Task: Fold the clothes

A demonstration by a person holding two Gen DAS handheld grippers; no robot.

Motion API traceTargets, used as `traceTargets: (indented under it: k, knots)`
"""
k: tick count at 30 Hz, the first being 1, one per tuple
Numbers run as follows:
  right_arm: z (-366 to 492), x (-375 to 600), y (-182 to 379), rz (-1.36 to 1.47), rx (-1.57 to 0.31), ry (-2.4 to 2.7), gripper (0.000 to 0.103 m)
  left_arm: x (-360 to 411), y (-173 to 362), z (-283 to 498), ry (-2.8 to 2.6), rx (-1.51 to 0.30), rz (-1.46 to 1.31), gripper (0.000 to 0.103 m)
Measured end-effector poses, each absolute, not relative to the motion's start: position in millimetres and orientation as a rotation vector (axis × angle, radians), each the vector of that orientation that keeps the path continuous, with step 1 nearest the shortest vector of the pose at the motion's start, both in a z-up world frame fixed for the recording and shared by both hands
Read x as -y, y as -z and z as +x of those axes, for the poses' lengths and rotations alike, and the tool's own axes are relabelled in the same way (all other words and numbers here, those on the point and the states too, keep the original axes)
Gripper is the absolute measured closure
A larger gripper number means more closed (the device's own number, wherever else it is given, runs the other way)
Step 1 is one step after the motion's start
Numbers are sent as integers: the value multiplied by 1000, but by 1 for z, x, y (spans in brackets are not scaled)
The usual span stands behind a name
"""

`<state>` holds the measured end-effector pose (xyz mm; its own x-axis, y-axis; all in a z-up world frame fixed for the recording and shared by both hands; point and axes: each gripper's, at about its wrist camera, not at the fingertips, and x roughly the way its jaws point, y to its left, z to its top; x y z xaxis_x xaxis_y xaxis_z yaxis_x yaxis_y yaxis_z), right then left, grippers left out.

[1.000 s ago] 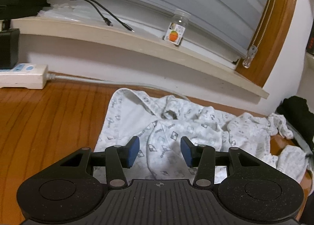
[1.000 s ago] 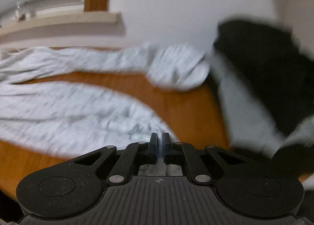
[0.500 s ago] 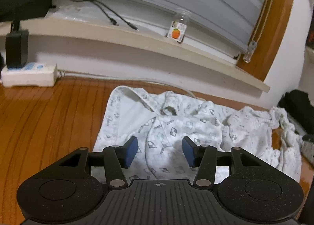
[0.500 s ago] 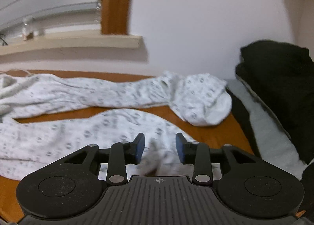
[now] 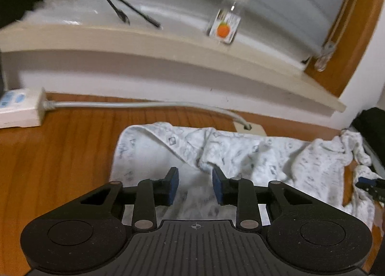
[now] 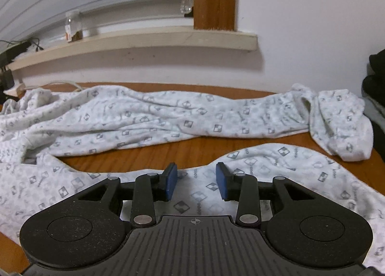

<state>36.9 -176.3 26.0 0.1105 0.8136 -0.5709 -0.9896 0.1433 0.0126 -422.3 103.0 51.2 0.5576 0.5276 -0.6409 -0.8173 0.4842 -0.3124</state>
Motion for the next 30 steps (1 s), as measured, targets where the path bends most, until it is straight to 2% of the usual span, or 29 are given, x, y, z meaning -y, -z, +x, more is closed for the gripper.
traceTargets:
  k: [4, 7, 12, 13, 14, 15, 17, 21, 24, 28, 30]
  knots:
    - [41, 177, -24, -402, -514, -1392, 66, -120, -45, -406, -846, -544, -665, 67]
    - [41, 176, -23, -399, -516, -1393, 66, -125, -43, -406, -832, -505, -698, 62]
    - [37, 177, -21, -416, -497, -1388, 65, -128, -39, -401, -807, -471, -725, 63]
    - [36, 177, -21, -420, -493, -1387, 65, -129, -40, -396, -815, -478, -709, 68]
    - [35, 178, -21, -423, -489, -1386, 64, -129, -42, -393, -826, -491, -691, 85]
    - [36, 178, -21, -421, -490, -1387, 64, -130, -44, -391, -837, -505, -672, 97]
    - [37, 178, -21, -415, -494, -1390, 64, -128, -61, -393, -856, -505, -595, 97]
    - [35, 178, -21, -427, -485, -1386, 64, -140, -110, -415, -954, -443, -452, 97]
    - [35, 178, -22, -435, -479, -1384, 64, -160, -123, -424, -1063, -487, -362, 94]
    - [38, 179, -22, -431, -483, -1387, 64, -159, -104, -440, -1076, -527, -386, 72]
    - [40, 180, -22, -428, -485, -1389, 64, -149, -94, -454, -1065, -521, -410, 70]
